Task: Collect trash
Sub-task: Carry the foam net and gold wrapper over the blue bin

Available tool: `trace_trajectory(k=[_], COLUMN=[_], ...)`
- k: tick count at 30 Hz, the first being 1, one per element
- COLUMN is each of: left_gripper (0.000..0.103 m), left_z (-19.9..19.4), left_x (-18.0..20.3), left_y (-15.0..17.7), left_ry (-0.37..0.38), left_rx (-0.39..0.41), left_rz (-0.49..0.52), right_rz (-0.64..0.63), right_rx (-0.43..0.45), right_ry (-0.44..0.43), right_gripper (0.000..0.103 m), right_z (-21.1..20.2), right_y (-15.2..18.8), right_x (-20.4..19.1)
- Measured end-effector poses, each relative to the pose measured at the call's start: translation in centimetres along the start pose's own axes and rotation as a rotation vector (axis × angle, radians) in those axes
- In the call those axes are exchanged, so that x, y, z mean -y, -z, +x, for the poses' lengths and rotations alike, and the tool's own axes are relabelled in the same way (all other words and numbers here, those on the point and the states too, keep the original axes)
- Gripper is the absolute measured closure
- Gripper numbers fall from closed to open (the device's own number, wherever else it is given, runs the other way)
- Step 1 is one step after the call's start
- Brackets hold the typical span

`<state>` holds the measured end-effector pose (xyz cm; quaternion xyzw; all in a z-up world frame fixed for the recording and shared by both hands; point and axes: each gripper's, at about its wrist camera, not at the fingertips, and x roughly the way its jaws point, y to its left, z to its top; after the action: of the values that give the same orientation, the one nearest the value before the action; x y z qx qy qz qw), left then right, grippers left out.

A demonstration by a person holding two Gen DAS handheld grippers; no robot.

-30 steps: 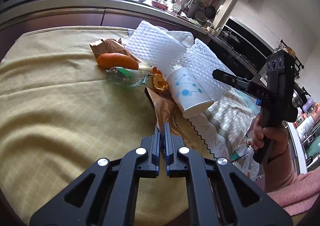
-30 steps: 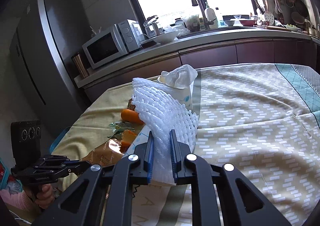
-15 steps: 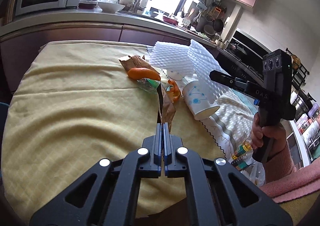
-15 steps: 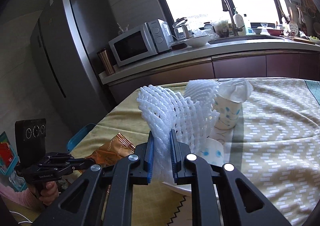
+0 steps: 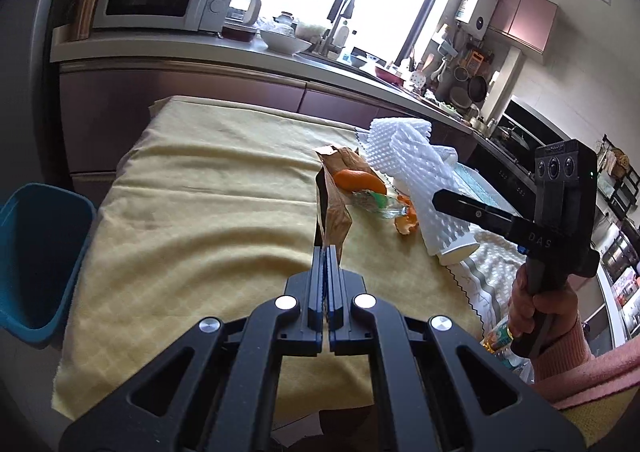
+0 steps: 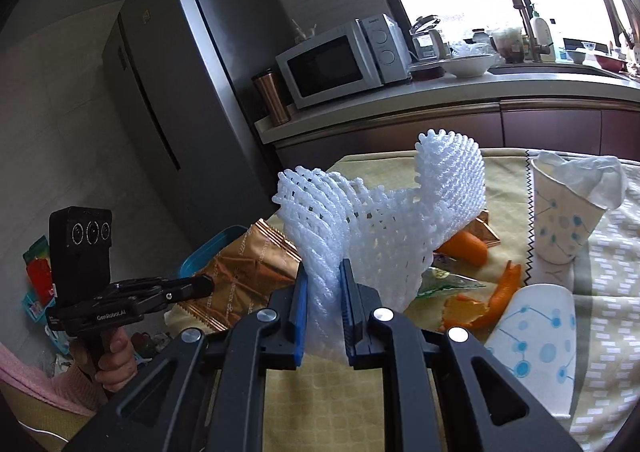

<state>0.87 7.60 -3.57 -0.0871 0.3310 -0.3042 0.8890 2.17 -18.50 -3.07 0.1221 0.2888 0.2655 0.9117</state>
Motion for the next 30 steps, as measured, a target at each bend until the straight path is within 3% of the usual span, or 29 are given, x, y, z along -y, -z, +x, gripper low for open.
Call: trace_trajectory(k=[18, 30], left_gripper=[0.101, 0.101], left_z=[-5.9, -10.1], left_x=[-5.9, -11.9], left_y=[-0.3, -0.6], left_ry=[-0.181, -0.351], left_rx=[0.113, 0.196], left_rz=[-0.098, -0.199], right_rz=[-0.083, -0.172], right_rx=[-0.065, -0.128], right_ry=[-0.169, -0.298], right_gripper=[0.089, 0.089], right_z=[4.5, 10.8], right_y=[-0.9, -3.1], right_x=[-5.0, -10.2])
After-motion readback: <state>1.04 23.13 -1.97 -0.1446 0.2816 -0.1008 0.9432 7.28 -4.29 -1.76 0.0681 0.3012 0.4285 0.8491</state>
